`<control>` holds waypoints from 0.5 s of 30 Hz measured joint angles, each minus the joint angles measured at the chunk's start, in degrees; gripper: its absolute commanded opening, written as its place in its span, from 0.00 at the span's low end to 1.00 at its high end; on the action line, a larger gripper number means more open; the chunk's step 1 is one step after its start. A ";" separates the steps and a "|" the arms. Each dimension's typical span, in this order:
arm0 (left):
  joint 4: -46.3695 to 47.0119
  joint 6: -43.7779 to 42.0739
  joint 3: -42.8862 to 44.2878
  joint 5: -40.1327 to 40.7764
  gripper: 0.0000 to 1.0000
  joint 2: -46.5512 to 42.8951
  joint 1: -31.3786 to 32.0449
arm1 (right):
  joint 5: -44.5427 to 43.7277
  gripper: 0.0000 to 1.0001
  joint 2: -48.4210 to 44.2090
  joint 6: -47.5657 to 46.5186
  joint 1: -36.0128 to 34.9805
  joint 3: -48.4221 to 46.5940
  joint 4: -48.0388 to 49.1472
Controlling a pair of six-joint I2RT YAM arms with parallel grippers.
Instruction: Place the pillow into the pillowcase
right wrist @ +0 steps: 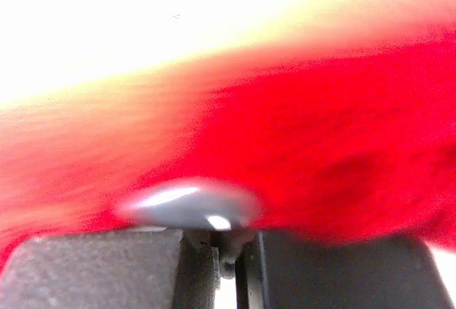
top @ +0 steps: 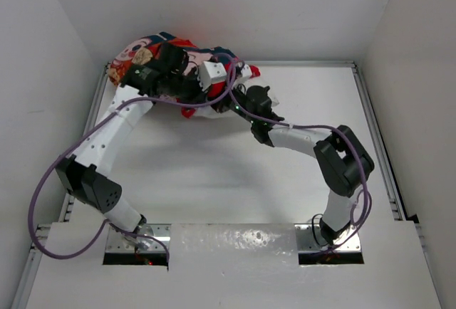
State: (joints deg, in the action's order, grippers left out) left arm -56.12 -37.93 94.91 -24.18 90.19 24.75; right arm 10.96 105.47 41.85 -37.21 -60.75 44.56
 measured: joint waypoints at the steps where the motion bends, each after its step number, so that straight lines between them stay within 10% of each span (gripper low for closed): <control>1: -2.32 -1.53 4.85 -0.74 0.00 -0.04 0.13 | -0.87 0.00 -0.63 -1.60 -0.46 -1.77 0.28; 15: -18.12 -1.22 36.48 -18.45 0.00 4.31 0.61 | -22.58 0.00 10.56 -14.53 -8.70 -29.18 2.80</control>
State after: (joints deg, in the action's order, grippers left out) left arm -74.24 -39.16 131.39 -42.63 94.50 25.36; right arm -11.62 116.03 27.31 -45.91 -89.93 47.35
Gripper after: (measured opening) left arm 0.078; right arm 0.024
